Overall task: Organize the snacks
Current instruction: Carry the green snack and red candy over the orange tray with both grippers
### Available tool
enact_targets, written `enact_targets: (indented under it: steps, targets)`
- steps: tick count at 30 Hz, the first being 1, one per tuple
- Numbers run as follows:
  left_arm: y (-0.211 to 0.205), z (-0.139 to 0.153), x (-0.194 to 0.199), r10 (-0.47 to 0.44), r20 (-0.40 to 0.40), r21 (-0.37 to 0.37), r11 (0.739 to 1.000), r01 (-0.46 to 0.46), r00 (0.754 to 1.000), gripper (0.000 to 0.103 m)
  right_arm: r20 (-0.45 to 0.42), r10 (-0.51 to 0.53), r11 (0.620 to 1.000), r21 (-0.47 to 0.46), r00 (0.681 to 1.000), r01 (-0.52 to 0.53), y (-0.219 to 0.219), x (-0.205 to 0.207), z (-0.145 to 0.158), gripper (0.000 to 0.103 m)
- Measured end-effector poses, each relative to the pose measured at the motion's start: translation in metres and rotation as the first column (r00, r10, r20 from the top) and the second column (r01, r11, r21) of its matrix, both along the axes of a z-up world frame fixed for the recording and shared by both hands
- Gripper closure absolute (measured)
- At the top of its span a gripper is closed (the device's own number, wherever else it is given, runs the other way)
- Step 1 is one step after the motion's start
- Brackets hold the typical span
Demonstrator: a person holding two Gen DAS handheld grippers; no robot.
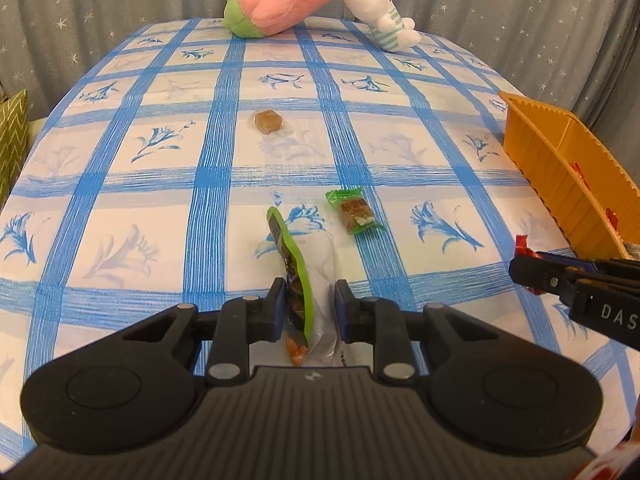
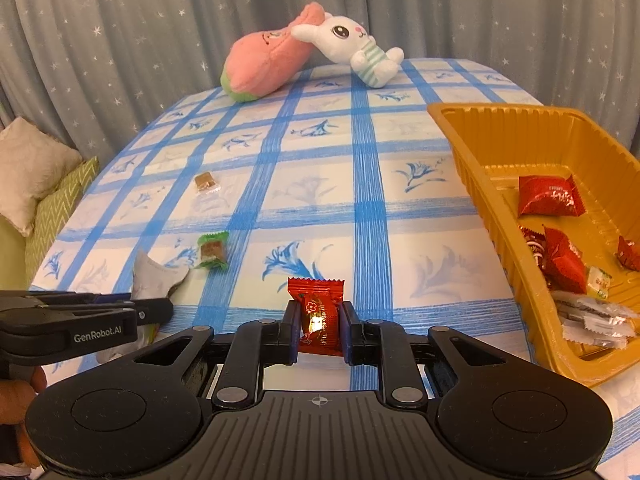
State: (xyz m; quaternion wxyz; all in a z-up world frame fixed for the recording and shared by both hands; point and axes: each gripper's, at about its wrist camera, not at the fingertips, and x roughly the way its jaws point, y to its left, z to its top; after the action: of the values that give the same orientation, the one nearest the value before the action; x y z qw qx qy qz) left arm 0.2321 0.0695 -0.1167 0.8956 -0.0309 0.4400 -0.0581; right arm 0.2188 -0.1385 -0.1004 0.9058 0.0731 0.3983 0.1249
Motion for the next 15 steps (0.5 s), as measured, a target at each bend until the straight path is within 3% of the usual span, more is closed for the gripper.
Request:
enact_targets:
  steps: [15]
  targets:
    - [-0.036,0.063,-0.05,0.049,0.082,-0.083,0.996,-0.042,0.995,0.081,0.077,-0.014,1.0,0.014,0.997,0.013,-0.021,-0.043,0.049,0.083]
